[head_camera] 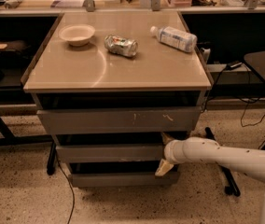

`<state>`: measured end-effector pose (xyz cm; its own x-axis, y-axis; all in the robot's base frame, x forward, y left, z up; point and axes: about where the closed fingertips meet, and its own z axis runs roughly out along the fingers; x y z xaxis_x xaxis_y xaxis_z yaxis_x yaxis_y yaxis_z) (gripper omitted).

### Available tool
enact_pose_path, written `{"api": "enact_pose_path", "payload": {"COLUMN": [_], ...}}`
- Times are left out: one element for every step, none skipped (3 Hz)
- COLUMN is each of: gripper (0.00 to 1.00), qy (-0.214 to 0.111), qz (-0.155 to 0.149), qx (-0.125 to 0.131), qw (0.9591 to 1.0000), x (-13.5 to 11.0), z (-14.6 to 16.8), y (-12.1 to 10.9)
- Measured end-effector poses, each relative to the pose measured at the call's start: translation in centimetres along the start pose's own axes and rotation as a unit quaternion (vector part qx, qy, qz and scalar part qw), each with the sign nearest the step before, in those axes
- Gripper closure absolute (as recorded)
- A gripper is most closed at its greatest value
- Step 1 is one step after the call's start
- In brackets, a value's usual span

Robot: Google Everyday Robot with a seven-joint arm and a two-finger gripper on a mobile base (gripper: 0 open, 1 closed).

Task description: Open middle drawer

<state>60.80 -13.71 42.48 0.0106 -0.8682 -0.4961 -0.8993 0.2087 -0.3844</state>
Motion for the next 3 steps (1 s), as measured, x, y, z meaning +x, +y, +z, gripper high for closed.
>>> {"api": "enact_pose_path", "payload": {"gripper": [0.0, 0.0, 0.0], "qy": [0.018, 0.018, 0.001], "qz": [-0.011, -0.011, -0.026], "qx": [0.029, 0.03, 0.01], "qw": [0.9993, 0.9993, 0.9996], "x": [2.21, 2.25, 1.35], "z": [2.2, 2.21, 1.82], "y": [-2.71, -2.73, -2.19]}}
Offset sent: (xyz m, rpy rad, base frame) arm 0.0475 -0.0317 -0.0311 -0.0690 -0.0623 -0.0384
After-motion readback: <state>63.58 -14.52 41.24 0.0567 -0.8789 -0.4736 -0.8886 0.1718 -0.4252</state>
